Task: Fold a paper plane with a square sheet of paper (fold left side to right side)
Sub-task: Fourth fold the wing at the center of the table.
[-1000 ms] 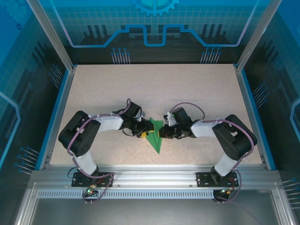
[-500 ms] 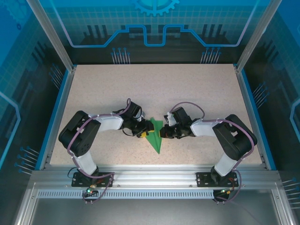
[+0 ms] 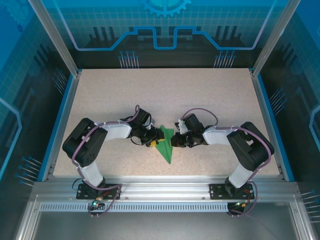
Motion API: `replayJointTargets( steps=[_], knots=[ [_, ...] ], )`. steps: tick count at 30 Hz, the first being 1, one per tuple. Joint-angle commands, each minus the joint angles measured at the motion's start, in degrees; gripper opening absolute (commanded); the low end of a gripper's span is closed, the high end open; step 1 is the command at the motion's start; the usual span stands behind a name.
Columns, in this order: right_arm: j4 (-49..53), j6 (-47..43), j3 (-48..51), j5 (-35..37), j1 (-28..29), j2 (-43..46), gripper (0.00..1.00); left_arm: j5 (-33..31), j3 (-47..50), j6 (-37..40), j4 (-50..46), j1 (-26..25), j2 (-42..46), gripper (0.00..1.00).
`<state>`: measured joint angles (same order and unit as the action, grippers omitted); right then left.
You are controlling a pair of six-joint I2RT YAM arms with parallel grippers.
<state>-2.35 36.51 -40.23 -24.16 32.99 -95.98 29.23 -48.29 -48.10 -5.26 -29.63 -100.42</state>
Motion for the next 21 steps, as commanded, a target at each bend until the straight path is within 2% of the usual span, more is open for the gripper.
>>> replayJointTargets(
  steps=[1,10,21],
  knots=[
    [1.95,-1.01,-0.92,0.08,-0.61,-1.03,0.09,-1.41,0.39,0.12,-3.1,-0.3,-2.55,0.49],
    [4.9,-1.17,-0.89,1.72,-0.04,-2.57,0.08,-1.07,0.23,0.62,-3.08,-0.33,-1.16,0.49],
    [10.38,-2.32,-2.4,4.85,0.66,-3.99,0.08,-3.36,-2.96,4.11,-9.33,-0.23,8.13,0.51]
  ],
)
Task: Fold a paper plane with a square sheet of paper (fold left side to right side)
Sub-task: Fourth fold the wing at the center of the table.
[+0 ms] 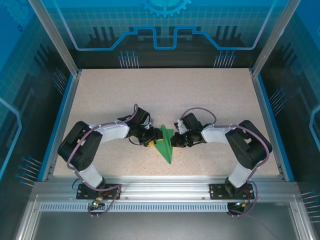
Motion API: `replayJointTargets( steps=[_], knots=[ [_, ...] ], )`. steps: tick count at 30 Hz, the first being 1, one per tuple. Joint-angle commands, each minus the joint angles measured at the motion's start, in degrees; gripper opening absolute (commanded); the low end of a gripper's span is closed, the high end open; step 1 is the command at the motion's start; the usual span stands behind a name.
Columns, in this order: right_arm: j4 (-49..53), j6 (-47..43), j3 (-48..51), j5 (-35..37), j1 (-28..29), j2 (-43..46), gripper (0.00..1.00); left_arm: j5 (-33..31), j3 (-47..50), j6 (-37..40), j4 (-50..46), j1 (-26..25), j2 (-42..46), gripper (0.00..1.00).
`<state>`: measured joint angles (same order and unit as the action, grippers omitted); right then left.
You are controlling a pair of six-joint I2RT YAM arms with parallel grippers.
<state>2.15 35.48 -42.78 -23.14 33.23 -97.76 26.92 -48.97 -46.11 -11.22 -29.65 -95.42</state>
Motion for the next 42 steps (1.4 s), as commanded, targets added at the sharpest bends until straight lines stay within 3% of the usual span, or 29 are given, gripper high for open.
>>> replayJointTargets(
  steps=[1,8,14,24,42],
  knots=[
    [6.17,-1.25,-0.01,4.11,0.5,-2.33,0.08,-0.58,-2.4,2.23,-3.22,-0.25,3.52,0.48],
    [7.07,-1.48,-0.55,4.61,0.95,-3.04,0.08,4.99,-5.36,2.66,-0.03,-1.76,-0.3,0.19],
    [7.33,-1.47,-0.72,4.72,1.27,-3.26,0.08,5.79,-9.34,3.17,-0.25,-2.51,-6.12,0.07],
    [8.34,-1.82,-1.41,4.93,1.54,-3.74,0.08,5.86,-10.8,3.91,0.15,-2.61,-10.34,0.05],
    [11.63,-3.4,-3.01,6.56,1.73,-4.37,0.08,0.15,-8.45,4.58,-4.0,-2.57,-12.64,0.06]
  ],
)
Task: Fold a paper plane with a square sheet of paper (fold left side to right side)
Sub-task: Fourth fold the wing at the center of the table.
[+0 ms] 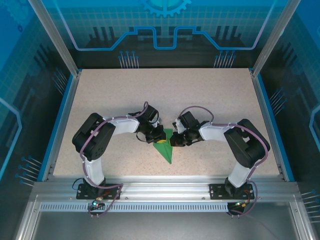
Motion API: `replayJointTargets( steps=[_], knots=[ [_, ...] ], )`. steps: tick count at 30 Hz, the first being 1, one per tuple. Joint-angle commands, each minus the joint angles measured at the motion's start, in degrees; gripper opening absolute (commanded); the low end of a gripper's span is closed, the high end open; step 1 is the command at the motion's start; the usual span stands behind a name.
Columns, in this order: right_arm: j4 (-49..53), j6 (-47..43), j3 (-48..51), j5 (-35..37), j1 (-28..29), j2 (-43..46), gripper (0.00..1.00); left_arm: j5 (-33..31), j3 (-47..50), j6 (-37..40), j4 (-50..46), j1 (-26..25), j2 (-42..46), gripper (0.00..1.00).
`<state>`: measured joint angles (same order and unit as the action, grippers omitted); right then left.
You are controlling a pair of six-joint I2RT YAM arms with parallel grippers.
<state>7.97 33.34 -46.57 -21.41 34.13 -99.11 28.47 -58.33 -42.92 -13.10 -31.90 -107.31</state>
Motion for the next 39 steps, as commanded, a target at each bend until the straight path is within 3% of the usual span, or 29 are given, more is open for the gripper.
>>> replayJointTargets(
  steps=[1,14,22,31,39],
  knots=[
    [5.91,-1.35,0.69,5.0,0.85,-3.17,0.08,-1.4,1.17,1.35,-1.97,-0.35,-0.85,0.06],
    [3.24,-1.0,-0.35,3.65,0.06,1.04,0.12,-2.01,5.25,0.21,-0.02,-0.35,-0.99,0.06],
    [4.64,-0.8,0.47,2.43,-1.62,11.67,0.26,-2.25,6.72,-0.3,0.97,-0.35,-0.98,0.06],
    [-3.91,7.01,7.35,-11.66,2.35,15.45,0.2,-2.26,6.82,-0.37,1.15,-0.34,-0.56,0.06],
    [-2.14,6.96,6.31,-10.43,6.6,10.69,0.2,-2.3,6.91,-0.33,1.06,-0.31,-0.28,0.06]
  ],
)
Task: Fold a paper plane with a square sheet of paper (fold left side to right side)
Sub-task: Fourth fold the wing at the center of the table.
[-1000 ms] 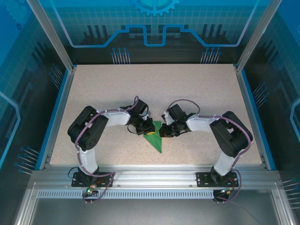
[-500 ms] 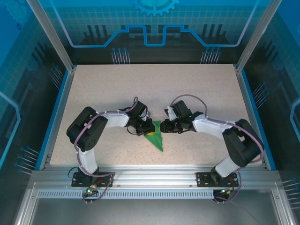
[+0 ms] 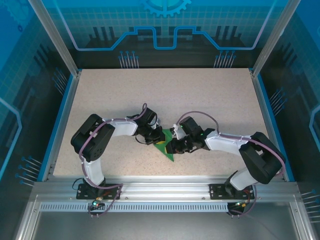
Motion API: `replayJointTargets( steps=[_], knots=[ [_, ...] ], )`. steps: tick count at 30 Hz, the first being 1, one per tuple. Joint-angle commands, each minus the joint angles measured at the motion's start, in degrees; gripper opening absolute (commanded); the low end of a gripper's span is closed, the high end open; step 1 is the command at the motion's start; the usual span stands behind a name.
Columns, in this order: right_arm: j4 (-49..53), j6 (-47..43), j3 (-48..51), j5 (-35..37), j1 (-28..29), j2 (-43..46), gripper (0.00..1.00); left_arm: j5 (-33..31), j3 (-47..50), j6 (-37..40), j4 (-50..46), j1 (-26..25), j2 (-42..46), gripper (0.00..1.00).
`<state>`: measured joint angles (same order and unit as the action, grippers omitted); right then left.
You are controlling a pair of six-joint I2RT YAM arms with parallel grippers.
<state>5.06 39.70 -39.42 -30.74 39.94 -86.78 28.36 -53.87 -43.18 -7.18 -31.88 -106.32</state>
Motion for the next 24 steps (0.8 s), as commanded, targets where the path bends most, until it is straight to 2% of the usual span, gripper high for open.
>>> replayJointTargets(
  steps=[1,13,24],
  knots=[
    [1.05,0.49,-0.79,-0.8,0.91,-2.11,0.2,-2.21,2.53,-0.06,-4.86,-0.36,-1.26,0.06],
    [1.88,-0.25,-0.57,0.25,2.35,-6.7,0.19,-2.36,2.24,0.11,-5.23,-0.37,-1.08,0.06],
    [6.89,-1.9,-1.6,4.52,3.2,-6.16,0.19,-2.5,1.92,0.2,-5.48,-0.32,-1.42,0.06]
  ],
)
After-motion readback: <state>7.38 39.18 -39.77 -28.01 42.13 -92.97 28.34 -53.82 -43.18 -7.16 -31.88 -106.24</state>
